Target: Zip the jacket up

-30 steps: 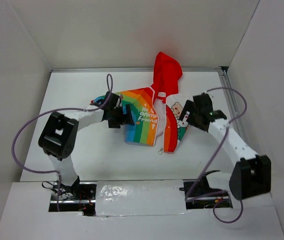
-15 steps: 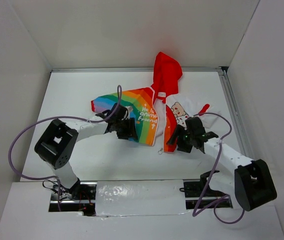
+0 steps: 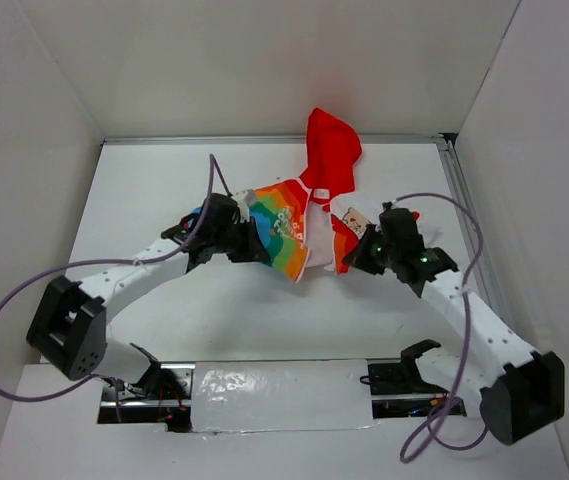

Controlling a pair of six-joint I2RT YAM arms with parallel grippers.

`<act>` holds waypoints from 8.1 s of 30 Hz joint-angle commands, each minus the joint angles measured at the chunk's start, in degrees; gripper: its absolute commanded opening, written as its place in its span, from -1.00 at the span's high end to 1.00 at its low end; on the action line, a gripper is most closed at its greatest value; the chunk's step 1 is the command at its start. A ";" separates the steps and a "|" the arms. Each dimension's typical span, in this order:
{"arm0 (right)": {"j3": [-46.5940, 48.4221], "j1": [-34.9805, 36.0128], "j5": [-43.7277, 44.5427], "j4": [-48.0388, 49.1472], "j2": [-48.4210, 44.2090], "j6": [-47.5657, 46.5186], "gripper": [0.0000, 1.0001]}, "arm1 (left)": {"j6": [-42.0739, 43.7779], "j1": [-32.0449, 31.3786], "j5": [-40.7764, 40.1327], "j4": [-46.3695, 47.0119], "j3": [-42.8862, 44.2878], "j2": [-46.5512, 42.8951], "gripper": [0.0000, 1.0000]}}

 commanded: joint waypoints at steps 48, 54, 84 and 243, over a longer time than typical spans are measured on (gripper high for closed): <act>8.17 -7.64 -18.64 1.11 16.82 -9.60 0.74 | 1.67 9.53 -0.10 1.71 7.34 14.61 0.83; -2.15 -8.25 4.00 -7.50 12.23 -3.45 -0.11 | 0.35 9.09 -4.84 -3.90 3.39 9.52 -0.74; 27.21 23.46 41.31 -21.40 38.22 -6.52 -0.82 | 1.93 6.54 -5.82 -1.99 -6.55 -3.59 -0.98; 7.08 -8.25 -10.36 10.50 33.57 -13.02 1.00 | 5.97 -4.71 -27.70 -21.86 27.48 24.91 1.00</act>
